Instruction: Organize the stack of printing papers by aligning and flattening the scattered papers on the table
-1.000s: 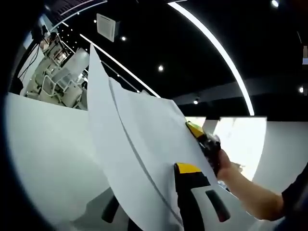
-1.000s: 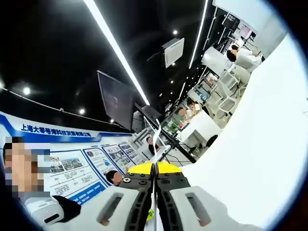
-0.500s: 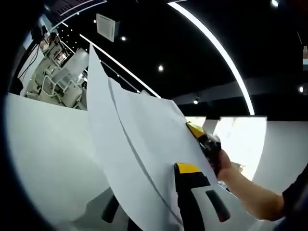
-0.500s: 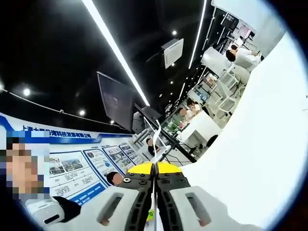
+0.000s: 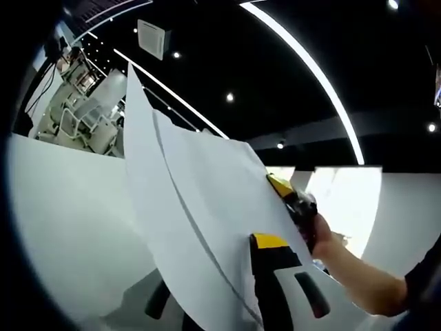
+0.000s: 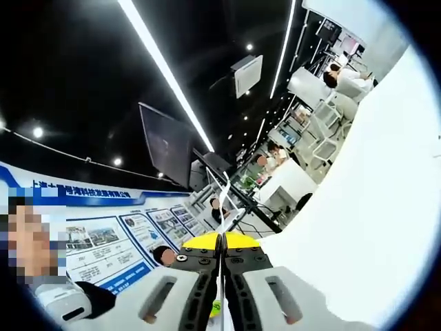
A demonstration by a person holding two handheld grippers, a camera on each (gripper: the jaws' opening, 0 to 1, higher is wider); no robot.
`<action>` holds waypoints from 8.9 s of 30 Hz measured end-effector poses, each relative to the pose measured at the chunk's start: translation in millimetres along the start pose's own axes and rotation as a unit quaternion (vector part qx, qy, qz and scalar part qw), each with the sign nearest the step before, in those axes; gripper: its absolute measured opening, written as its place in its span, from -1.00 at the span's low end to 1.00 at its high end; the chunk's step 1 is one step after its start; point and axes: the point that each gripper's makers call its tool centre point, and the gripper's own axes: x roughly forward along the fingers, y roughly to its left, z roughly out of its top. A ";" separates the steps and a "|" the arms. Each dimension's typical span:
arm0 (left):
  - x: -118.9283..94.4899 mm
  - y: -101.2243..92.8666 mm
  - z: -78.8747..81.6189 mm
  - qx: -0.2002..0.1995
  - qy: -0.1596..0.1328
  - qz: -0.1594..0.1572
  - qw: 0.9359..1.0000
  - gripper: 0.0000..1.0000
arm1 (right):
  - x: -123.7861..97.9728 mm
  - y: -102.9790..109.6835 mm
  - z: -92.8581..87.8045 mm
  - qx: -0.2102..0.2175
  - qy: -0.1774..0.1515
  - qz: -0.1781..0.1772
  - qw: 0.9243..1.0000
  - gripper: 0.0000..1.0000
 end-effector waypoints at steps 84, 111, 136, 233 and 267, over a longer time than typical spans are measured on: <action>0.8 -0.8 -1.7 0.003 0.005 -0.005 1.000 -0.57 | 16.6 -16.6 -14.9 0.036 -0.004 0.014 0.999 -1.00; 1.3 -1.7 -1.9 0.000 0.003 -0.007 1.000 -0.56 | 26.4 -16.1 -38.0 0.039 0.014 0.011 0.999 -1.00; 1.0 0.8 -2.3 0.016 0.009 0.000 1.000 -0.85 | 28.2 -18.7 -38.5 0.043 0.013 0.002 0.999 -0.88; -0.8 3.7 -2.8 -0.003 0.009 0.001 1.000 -0.85 | -7.2 -60.5 -27.0 -0.068 0.007 -0.138 0.988 0.80; 0.3 3.7 -3.5 -0.004 0.010 0.001 1.000 -0.84 | -54.3 -58.9 -35.4 -0.086 0.008 -0.176 0.981 0.80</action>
